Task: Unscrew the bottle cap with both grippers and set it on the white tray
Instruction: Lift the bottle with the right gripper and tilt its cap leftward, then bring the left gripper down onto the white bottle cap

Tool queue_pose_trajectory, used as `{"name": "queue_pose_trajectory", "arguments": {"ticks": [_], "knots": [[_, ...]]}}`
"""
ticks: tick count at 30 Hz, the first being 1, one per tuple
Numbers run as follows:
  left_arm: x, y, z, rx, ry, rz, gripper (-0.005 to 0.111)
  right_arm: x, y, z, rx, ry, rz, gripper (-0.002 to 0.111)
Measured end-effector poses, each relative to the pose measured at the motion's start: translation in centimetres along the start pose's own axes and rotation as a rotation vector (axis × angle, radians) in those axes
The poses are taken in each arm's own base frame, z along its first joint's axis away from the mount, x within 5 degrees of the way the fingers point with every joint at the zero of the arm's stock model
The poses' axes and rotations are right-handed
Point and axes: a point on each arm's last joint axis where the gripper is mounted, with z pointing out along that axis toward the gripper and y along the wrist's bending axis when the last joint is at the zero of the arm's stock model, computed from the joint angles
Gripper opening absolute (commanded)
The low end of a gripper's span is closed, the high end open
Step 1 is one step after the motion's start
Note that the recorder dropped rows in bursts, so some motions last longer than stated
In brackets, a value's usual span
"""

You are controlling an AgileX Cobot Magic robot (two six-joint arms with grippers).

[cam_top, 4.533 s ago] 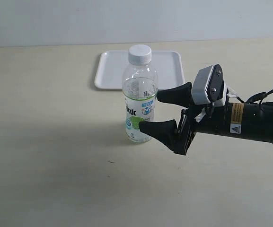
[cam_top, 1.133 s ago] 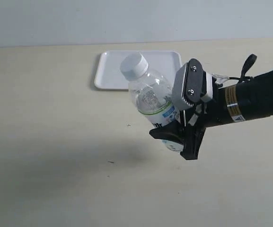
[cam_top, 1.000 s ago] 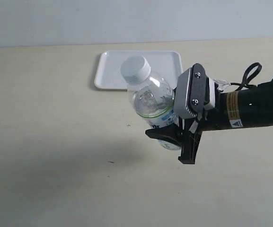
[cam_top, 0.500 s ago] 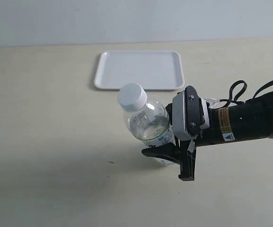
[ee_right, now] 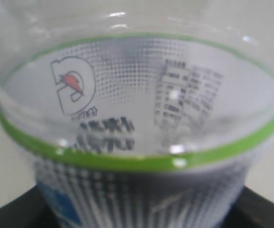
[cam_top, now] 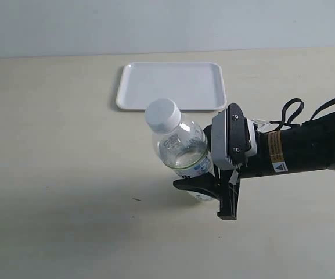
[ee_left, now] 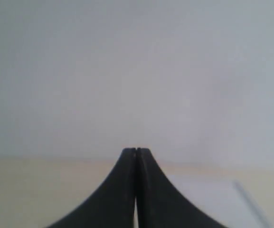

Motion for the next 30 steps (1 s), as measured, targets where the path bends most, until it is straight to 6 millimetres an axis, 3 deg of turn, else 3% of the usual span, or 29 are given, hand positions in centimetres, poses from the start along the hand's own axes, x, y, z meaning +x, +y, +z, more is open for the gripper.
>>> {"name": "queue_pose_trajectory", "arguments": {"ticks": [5, 9, 12, 16, 18, 22, 30], "knots": [[2.9, -3.8, 6.8, 0.083, 0.563, 0.367, 0.000, 0.0, -0.1, 0.0, 0.007, -0.001, 0.006, 0.000], [3.4, -7.5, 9.0, 0.240, 0.840, 0.558, 0.008, 0.0, -0.1, 0.0, 0.012, -0.002, 0.010, 0.000], [1.8, -9.4, 9.6, 0.341, 0.890, 0.547, 0.026, 0.1, -0.1, 0.0, 0.014, 0.011, 0.010, 0.000], [-0.3, -11.4, 8.9, 0.534, 0.858, 0.474, 0.059, 0.2, -0.2, 0.0, 0.019, 0.027, 0.011, 0.000], [-0.6, -12.2, 8.5, 0.620, 0.845, 0.438, 0.068, 0.2, -0.2, 0.0, 0.020, 0.026, 0.012, 0.000], [0.3, -13.6, 9.3, 0.727, 0.874, 0.377, 0.070, 0.2, -0.2, 0.0, 0.022, 0.026, 0.012, 0.000], [3.7, -15.5, 12.1, 0.754, 0.951, 0.374, 0.070, 0.2, -0.3, 0.0, 0.025, 0.028, 0.011, 0.000]]}}
